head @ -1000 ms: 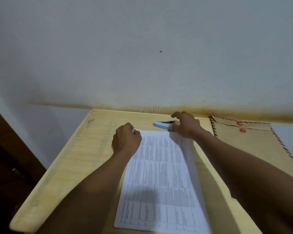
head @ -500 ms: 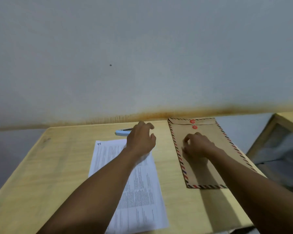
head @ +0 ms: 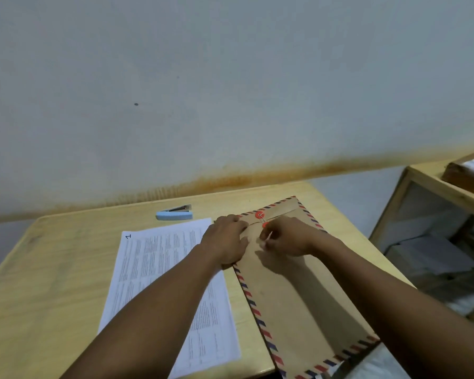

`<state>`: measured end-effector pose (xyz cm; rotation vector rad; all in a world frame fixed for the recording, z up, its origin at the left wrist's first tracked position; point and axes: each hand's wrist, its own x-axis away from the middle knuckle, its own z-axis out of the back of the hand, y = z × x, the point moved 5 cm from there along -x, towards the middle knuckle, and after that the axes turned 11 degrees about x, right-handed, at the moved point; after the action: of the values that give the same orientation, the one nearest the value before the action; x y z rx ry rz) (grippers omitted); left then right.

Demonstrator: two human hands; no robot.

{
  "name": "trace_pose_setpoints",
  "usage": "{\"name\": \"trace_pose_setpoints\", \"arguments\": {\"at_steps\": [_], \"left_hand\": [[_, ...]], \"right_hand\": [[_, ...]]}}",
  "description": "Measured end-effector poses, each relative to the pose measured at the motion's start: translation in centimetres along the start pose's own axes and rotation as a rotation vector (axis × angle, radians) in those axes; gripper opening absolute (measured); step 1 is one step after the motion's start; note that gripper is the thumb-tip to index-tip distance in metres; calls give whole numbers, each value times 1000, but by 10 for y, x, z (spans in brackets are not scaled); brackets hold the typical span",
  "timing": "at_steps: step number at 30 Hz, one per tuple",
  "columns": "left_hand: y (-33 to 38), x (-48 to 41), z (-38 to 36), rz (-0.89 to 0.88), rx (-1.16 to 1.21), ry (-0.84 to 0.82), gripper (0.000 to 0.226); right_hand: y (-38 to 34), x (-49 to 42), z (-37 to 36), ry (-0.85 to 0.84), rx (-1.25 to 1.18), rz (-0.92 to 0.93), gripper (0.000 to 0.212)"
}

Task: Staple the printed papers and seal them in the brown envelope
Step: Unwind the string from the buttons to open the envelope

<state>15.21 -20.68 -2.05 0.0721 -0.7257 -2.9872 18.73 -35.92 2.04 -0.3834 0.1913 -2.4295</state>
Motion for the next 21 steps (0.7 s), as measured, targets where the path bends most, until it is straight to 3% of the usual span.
{"name": "trace_pose_setpoints", "arguments": {"at_steps": [4,6,12,16,21], "left_hand": [[2,5,-2,-10,-47,-19,53],[4,6,-1,-15,-43,-39,53],[3,3,1,10,-65,-106,52],[2,-1,2,12,-69,-129,54],[4,1,2,20,-61,-139,52]], "right_hand": [[37,-18,9,308,-49,-124,23],[51,-26,9,376,-47,-145,20],[61,-41,-4,371,-53,-111,17],[68,-44,-7,411,-133,-149,4],[62,-45,-13,349,2,-173,25]]}}
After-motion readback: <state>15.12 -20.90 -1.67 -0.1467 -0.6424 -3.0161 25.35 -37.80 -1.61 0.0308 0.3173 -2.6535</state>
